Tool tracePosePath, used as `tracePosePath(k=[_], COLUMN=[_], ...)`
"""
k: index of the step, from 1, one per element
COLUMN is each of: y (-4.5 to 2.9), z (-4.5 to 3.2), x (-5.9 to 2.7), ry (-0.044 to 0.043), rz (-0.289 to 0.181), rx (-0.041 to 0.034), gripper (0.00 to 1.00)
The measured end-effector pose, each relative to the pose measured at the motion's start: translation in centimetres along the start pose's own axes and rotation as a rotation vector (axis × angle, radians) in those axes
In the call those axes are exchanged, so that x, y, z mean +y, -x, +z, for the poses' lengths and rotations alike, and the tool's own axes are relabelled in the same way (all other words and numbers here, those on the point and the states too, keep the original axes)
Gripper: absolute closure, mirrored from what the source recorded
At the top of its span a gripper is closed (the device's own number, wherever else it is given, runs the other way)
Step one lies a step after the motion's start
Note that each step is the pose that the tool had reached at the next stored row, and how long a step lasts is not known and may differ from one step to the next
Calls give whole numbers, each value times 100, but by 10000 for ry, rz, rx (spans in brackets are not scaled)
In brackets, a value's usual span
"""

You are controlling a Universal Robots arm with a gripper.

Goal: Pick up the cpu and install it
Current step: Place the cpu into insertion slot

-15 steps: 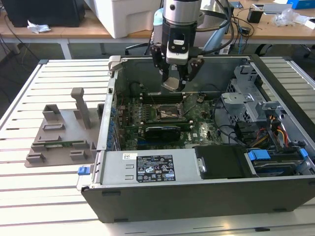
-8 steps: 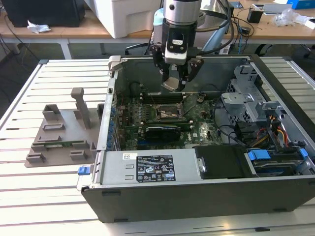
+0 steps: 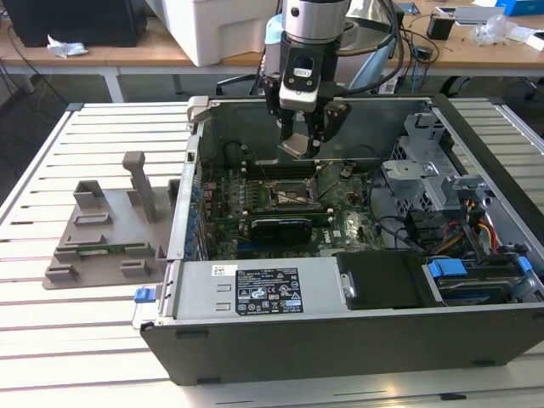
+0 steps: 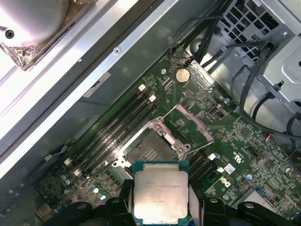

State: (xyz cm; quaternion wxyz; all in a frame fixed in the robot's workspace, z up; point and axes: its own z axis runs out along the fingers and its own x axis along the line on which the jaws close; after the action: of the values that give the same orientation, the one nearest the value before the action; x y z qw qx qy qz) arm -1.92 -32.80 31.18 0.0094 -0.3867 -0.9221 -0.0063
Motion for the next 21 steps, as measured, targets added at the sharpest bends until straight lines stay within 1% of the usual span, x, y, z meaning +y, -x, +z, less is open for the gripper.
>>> tracePosePath(k=[9,13,15,16,17,19,20,21], y=[0,0,0,-1,0,0,0,0], z=[0,0,0,0,1,1,0,1], x=[0,0,-1,-1,-1,0,0,-1], ry=[13,23,15,-14,-67,-355,-457,-470], rz=[574,1045,1261,1365,1446,1660,1736,1853], rx=[-3,-6,-21,-58,-120,-466,-586,-597], gripper=[45,45,45,45,45,45,45,45])
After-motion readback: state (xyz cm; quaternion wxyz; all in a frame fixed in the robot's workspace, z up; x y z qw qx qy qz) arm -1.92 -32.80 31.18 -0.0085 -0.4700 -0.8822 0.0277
